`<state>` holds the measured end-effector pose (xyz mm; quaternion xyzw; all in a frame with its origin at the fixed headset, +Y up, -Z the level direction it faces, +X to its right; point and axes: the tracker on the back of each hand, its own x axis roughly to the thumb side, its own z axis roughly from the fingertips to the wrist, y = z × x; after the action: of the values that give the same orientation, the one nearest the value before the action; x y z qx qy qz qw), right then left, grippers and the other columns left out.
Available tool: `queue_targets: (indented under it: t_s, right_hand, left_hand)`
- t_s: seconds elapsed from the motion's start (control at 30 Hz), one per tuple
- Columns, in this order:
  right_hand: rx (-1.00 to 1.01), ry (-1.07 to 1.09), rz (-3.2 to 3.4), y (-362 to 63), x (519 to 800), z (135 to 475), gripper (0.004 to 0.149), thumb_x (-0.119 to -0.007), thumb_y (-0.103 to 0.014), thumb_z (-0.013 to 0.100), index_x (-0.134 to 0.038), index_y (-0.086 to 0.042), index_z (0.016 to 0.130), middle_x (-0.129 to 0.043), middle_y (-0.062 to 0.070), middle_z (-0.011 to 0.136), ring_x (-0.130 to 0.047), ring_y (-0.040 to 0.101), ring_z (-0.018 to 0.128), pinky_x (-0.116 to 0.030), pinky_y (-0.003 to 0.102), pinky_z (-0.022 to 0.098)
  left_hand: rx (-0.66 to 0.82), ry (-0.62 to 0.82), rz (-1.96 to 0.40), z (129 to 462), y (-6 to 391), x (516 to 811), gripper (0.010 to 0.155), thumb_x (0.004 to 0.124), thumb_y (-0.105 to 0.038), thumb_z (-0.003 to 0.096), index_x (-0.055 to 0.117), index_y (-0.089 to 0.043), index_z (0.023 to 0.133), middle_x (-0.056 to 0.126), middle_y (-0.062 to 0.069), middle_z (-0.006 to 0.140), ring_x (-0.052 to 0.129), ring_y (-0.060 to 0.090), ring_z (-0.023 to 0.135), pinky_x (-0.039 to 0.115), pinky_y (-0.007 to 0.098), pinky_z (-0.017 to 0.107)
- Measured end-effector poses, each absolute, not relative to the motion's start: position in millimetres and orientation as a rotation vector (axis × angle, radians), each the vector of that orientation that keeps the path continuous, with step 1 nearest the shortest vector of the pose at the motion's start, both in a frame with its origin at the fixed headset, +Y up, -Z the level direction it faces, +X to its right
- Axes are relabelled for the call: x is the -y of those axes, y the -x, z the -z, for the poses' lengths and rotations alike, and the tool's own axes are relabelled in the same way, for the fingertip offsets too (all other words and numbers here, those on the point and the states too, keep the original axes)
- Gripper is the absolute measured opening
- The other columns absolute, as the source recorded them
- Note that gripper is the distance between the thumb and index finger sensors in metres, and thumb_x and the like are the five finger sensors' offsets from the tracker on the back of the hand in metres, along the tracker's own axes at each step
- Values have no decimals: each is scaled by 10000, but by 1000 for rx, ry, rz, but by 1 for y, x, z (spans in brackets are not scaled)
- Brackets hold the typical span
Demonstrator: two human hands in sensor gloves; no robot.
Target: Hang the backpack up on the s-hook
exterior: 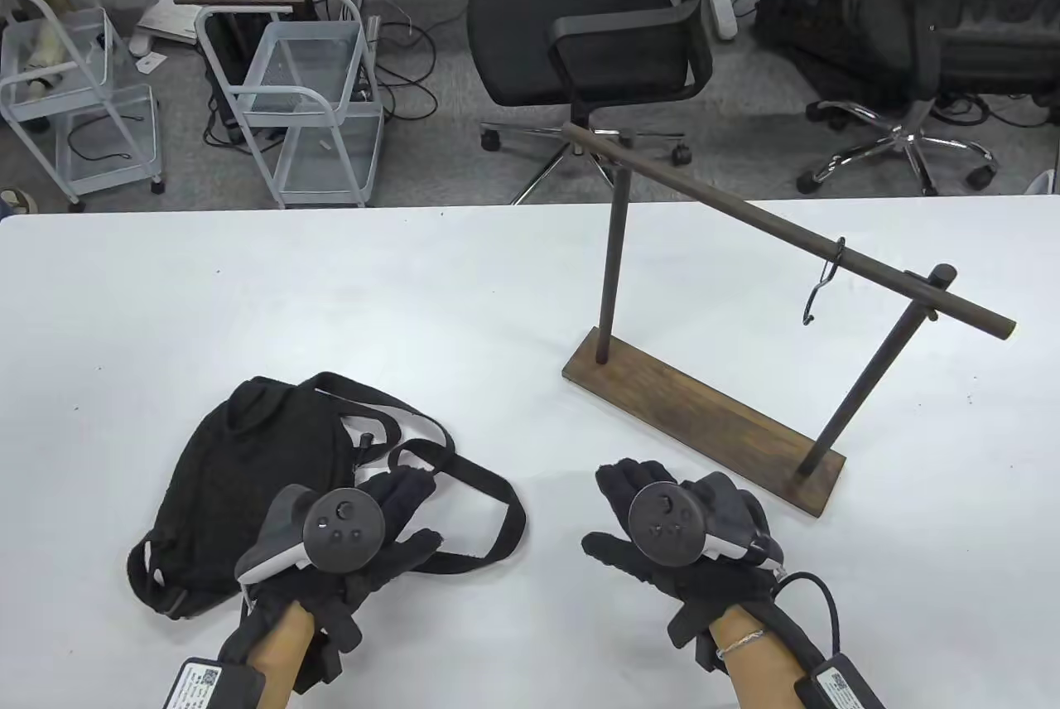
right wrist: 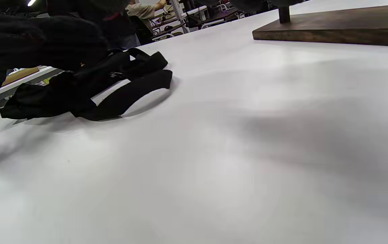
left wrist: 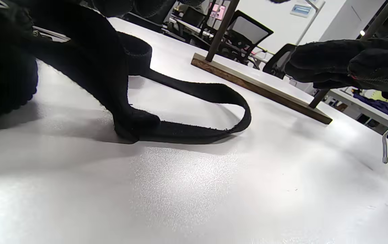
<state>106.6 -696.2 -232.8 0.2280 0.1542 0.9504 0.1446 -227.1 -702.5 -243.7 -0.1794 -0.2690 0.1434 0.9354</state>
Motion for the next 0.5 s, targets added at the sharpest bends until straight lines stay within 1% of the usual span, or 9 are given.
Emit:
queue_targets:
  t_s: [0.17,0.3,0.4,0.43,0.5]
  right_hand:
    - [-444,-660,-2746,-106,696,232,808,-541,-541,659,-330,41,1179,-376,344,1209,-425,595,1047,-453,743,664]
    - [-438,-654,-2743,-107,696,233,804,-543,-538,660,-338,42,1178,-385,342,1208,-437,593,1046,-458,745,661]
    - [-450,-643,-2743,-108,697,234,802,-544,-536,660,-341,43,1177,-389,342,1207,-444,584,1050,-460,746,660]
    - [-452,-641,-2746,-108,697,234,802,-544,-534,661,-343,46,1177,-390,344,1206,-438,612,1034,-462,746,659]
    - [-448,-640,-2749,-108,697,234,800,-545,-533,661,-348,47,1176,-394,345,1204,-449,598,1040,-465,746,658]
  left_hand:
    - [541,379,-275,245,227,703,732,443,-538,641,307,-78,1194,384,238,1242,453,534,1116,496,712,705]
    - [522,324,-295,247,231,695,711,456,-520,641,342,-83,1191,414,241,1234,480,534,1106,507,711,702]
    - [425,215,-287,251,243,684,672,472,-471,649,359,-84,1186,435,242,1227,495,537,1096,507,714,696]
    - [373,160,-278,252,249,681,654,464,-441,659,337,-78,1187,407,250,1229,449,547,1101,471,728,696]
    - [241,44,-246,255,264,675,651,469,-410,663,290,-66,1186,355,258,1231,388,561,1104,437,742,695]
